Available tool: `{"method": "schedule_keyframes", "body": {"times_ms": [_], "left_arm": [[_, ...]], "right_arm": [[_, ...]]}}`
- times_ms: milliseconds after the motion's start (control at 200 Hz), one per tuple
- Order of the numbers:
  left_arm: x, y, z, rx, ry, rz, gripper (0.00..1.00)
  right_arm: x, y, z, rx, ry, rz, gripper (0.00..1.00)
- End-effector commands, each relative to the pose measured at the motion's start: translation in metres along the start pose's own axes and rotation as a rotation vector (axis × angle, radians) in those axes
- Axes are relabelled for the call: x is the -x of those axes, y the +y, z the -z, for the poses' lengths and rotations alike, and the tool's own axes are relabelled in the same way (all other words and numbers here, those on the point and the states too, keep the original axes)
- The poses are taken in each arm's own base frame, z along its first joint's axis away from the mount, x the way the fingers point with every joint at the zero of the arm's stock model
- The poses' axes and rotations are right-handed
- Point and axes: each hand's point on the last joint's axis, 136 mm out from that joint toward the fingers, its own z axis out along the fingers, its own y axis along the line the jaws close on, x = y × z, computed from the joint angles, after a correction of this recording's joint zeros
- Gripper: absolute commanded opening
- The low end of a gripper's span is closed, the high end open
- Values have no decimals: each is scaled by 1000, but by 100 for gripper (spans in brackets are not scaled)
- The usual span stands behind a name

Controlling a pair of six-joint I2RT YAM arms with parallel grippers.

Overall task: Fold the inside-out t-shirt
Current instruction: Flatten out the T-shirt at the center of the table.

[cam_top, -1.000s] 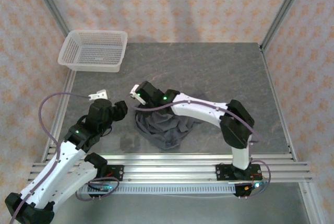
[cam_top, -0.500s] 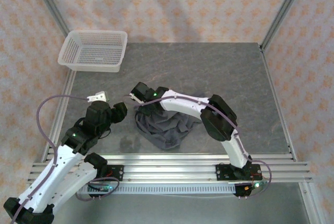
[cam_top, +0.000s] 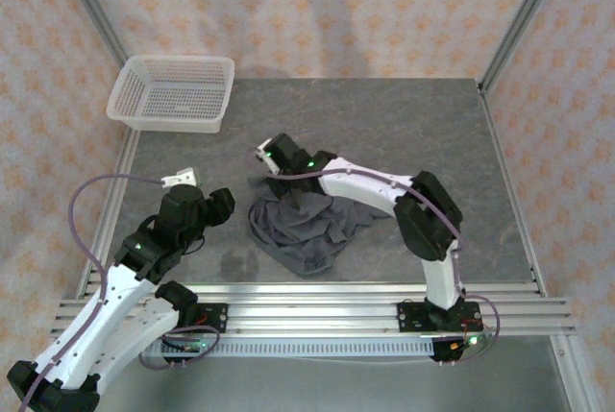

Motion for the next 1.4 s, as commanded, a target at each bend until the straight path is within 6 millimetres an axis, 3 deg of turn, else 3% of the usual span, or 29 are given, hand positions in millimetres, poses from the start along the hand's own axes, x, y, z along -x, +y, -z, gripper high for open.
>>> {"method": "schedule_keyframes", "body": {"times_ms": [0, 100, 235, 530, 656, 716, 796, 901, 1011, 1111, 1226, 1396], "left_arm": [[0, 2, -2, 10, 2, 6, 63], [-3, 2, -5, 4, 11, 6, 63], [-8, -1, -10, -3, 40, -12, 63], [-15, -6, -18, -15, 78, -17, 62], [-14, -6, -17, -17, 75, -18, 62], [-15, -7, -17, -22, 78, -13, 62], [-20, -15, -20, -61, 107, -9, 62], [-33, -31, -29, -124, 197, -15, 62], [-43, -34, -44, -112, 260, -23, 62], [-51, -27, -62, -63, 276, -40, 62], [-62, -14, -83, 22, 318, -72, 62], [-81, -18, -109, 5, 369, -24, 61]], "right_arm": [[28, 8, 22, 139, -106, -110, 0], [32, 19, 29, 255, -114, -196, 0], [51, 22, 54, 356, -167, -309, 0], [75, 22, 105, 414, -155, -464, 0], [90, 9, 155, 350, -228, -485, 0], [98, -8, 185, 269, -325, -499, 0], [101, -39, 242, 124, -500, -542, 0], [81, -76, 306, -61, -649, -616, 0], [46, -90, 354, -104, -782, -685, 0], [4, -95, 365, -88, -857, -764, 0], [-49, -106, 363, -159, -830, -836, 0], [-92, -116, 380, -224, -832, -882, 0]]}}
